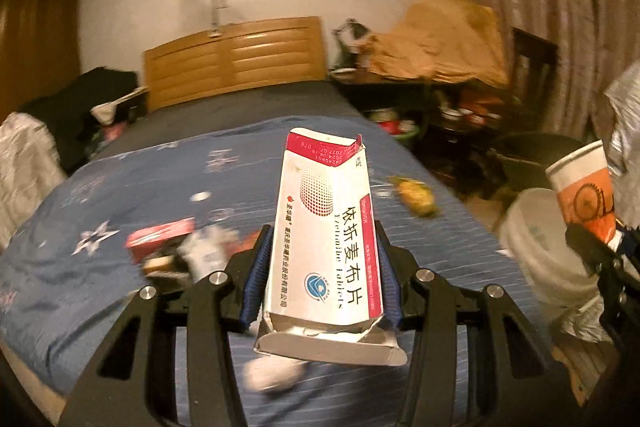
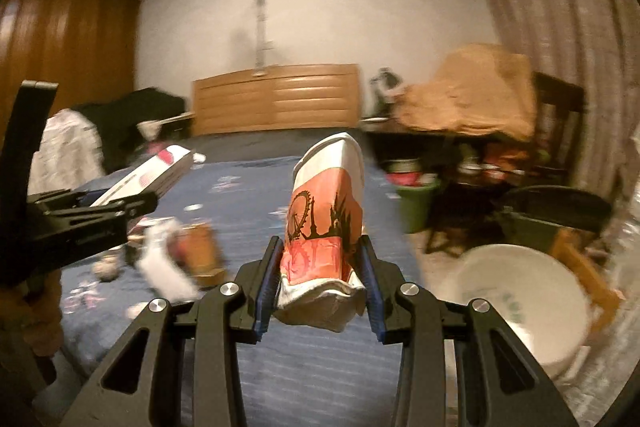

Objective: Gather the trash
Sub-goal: 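Carry box and cup to the white bucket and open both tools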

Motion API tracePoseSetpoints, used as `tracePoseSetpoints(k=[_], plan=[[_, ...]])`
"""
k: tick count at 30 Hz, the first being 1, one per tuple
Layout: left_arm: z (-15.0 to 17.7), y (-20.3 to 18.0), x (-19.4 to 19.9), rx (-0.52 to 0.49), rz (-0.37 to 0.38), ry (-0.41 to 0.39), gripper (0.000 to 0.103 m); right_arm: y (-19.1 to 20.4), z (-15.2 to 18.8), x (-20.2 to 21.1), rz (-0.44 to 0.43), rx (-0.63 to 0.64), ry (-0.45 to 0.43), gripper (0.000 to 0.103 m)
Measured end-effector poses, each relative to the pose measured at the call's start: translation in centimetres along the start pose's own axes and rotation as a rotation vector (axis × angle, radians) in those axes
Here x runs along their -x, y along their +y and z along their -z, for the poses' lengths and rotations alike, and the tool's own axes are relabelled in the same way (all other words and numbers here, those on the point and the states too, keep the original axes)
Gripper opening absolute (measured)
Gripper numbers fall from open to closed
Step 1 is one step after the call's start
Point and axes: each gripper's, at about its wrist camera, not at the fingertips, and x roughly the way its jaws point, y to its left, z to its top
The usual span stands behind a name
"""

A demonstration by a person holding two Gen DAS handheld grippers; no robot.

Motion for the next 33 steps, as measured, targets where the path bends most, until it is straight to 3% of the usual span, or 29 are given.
tracePoseSetpoints(k=[5, 16, 24, 31, 33], plan=[[-1.3, -6.6, -2.5, -0.067, 0.092, 0.01, 0.046, -7.9, 0.5, 0.4, 0.142, -0.043, 0.028, 0.039], [-2.6, -18.3, -8.2, -0.177, 0.286, 0.086, 0.046, -21.8, 1.0, -0.2, 0.337, -0.16, 0.07, 0.04], [-1.9, -24.9, -13.1, -0.194, 0.573, 0.26, 0.046, -28.5, 2.7, -3.8, 0.336, -0.245, 0.166, 0.04], [0.6, -28.8, -17.3, -0.224, 0.588, 0.363, 0.049, -30.9, 6.6, -9.5, 0.296, -0.3, 0.307, 0.04], [1.1, -29.4, -18.4, -0.221, 0.575, 0.393, 0.054, -30.9, 7.7, -11.2, 0.277, -0.304, 0.348, 0.046]])
